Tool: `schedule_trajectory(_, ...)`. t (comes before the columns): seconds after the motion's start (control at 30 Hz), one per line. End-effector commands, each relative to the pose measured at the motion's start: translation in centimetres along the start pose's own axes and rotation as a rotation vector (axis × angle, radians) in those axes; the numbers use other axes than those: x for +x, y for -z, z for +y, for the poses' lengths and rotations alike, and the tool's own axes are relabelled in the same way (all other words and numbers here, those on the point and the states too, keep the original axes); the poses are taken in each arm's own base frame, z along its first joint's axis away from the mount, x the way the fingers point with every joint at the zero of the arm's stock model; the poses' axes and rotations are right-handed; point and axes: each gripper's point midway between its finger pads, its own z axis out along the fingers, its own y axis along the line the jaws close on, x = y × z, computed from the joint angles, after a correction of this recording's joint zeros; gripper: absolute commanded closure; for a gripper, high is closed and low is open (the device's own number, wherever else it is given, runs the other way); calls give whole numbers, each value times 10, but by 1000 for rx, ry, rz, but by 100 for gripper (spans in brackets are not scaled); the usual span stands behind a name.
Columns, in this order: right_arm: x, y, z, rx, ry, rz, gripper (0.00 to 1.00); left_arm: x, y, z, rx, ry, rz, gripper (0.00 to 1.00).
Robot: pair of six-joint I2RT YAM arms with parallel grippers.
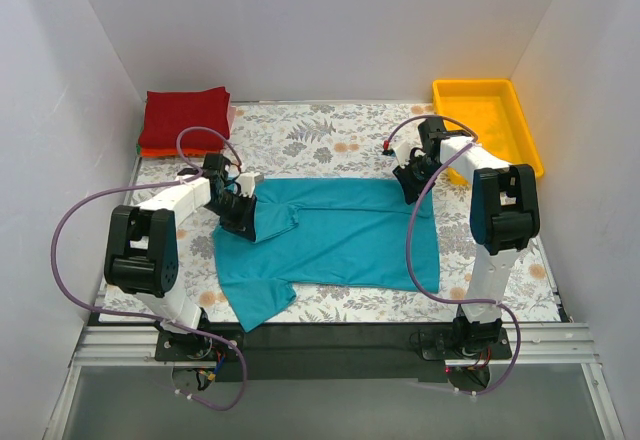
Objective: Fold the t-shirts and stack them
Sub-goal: Fold the tshirt
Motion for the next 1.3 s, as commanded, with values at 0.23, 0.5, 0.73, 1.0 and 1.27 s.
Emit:
schedule_trajectory(0.23, -9, 27, 11, 29, 6, -46, 69, -67, 47, -10, 4, -57, -235, 68)
schedule_trajectory(0.5, -13, 4, -21, 103, -48, -8, 69, -117, 20, 36, -57, 46, -308, 70)
schedule_trajectory(0.73, -17, -23, -52, 169, -43, 16, 69, -117, 2, 95, -89, 169, -314, 72)
schedule_trajectory(1.0, -67, -24, -84, 220, -22, -90, 57, -162, 5, 119, -54, 120, -362, 73)
schedule_trajectory(1.27, -107, 85, -34, 192, 141, -255, 25, -145, 93, 28, 105, -124, -408, 45)
